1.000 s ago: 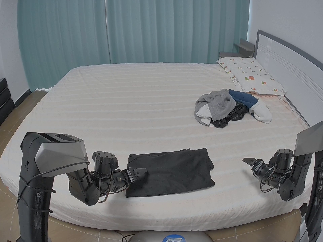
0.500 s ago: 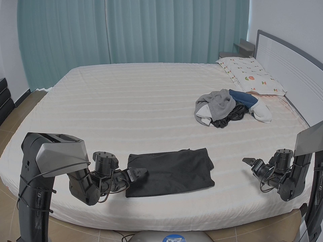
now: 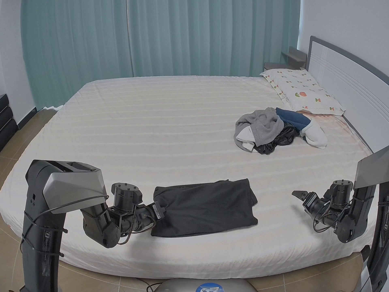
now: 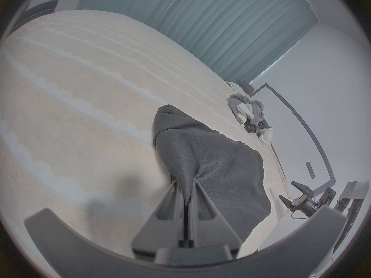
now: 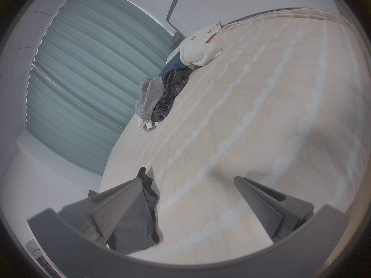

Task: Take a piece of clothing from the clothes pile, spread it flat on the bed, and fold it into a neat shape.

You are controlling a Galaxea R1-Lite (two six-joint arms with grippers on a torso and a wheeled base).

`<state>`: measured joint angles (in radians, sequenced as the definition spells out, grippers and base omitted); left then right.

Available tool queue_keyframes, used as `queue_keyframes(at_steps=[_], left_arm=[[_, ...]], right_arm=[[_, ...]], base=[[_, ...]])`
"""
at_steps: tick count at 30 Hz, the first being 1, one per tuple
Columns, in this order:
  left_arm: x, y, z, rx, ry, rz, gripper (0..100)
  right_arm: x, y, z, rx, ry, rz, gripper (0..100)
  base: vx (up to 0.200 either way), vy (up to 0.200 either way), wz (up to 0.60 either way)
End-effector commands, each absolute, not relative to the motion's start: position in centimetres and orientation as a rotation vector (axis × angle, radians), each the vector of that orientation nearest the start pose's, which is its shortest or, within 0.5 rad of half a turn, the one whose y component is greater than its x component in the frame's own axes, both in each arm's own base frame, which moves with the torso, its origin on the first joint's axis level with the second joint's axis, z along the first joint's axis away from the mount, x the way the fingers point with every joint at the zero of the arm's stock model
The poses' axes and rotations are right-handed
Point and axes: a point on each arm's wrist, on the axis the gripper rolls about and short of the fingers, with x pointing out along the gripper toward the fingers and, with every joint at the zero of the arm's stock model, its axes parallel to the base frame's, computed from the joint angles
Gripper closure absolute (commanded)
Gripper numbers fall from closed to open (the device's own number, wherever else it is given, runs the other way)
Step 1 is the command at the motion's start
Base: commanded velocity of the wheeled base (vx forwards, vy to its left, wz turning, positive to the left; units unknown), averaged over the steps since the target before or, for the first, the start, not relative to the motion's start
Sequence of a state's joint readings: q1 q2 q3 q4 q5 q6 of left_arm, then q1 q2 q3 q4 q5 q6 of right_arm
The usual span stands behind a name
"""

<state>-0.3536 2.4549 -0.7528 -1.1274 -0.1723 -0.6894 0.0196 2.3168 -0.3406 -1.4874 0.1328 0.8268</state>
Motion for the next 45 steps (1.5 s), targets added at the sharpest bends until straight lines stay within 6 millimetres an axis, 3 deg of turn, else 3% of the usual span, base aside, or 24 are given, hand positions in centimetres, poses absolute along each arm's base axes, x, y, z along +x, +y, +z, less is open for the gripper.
queue_keyframes(at_steps=[1,23,45], left_arm=[[34.4,-13.1,-4.6,-0.608,0.724,-0.289,100],[34.6,-13.0,-3.3,-0.647,0.682,-0.247,100],[34.0,-12.2,-3.2,-0.682,0.698,-0.211,100]], right_arm=[[29.4,0.9,-1.8,0.836,0.523,-0.062,0],[29.4,0.9,-2.1,0.827,0.532,-0.063,0],[29.4,0.9,-2.3,0.82,0.54,-0.066,0]], base=[[0.0,0.0,0.0],[0.0,0.0,0.0],[0.0,0.2,0.0]])
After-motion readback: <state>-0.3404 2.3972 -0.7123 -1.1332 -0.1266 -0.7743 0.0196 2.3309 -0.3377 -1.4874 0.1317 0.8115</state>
